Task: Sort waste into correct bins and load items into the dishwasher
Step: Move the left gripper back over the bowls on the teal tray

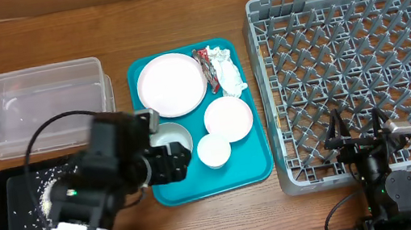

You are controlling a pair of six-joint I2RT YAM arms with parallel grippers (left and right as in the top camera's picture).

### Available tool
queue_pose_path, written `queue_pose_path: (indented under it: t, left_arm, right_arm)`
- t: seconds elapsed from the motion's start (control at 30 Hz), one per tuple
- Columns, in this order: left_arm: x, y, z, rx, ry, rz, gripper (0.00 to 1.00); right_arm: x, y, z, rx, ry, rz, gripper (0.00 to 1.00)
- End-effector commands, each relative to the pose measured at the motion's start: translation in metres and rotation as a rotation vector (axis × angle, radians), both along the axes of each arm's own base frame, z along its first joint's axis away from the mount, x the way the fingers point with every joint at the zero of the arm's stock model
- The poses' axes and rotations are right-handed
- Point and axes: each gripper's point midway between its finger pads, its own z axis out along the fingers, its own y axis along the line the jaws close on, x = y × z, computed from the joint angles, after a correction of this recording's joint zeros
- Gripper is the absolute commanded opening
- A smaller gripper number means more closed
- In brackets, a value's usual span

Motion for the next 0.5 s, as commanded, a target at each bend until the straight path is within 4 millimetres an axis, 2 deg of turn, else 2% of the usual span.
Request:
queue_pose_path:
  t: [0.0, 0.2, 0.27, 0.3, 0.47]
  left_arm:
    - [0.015, 0.023, -0.006, 0.174, -0.036, 0.236, 0.82]
    - [0.019, 0.014, -0.019, 0.19, 0.007, 0.28, 0.82]
    - [0.023, 0.012, -0.024, 0.189, 0.024, 0.298, 0.97]
    - [0.026, 0.01, -0.027, 0.188, 0.033, 0.307, 1.0]
    - [0.029, 0.003, -0.045, 0.19, 0.107, 0.329, 1.0]
  right_arm:
    - [0.0, 0.0, -0.002, -0.004, -0.004, 0.002, 1.0]
    - [0.0, 0.0, -0.002, -0.004, -0.004, 0.002, 1.0]
    - [0.0, 0.0, -0.002, -0.004, -0.004, 0.002, 1.0]
    - [0.0, 0.0, -0.002, -0.004, -0.004, 0.002, 1.0]
    - [0.0, 0.0, -0.002, -0.004, -0.004, 0.002, 1.0]
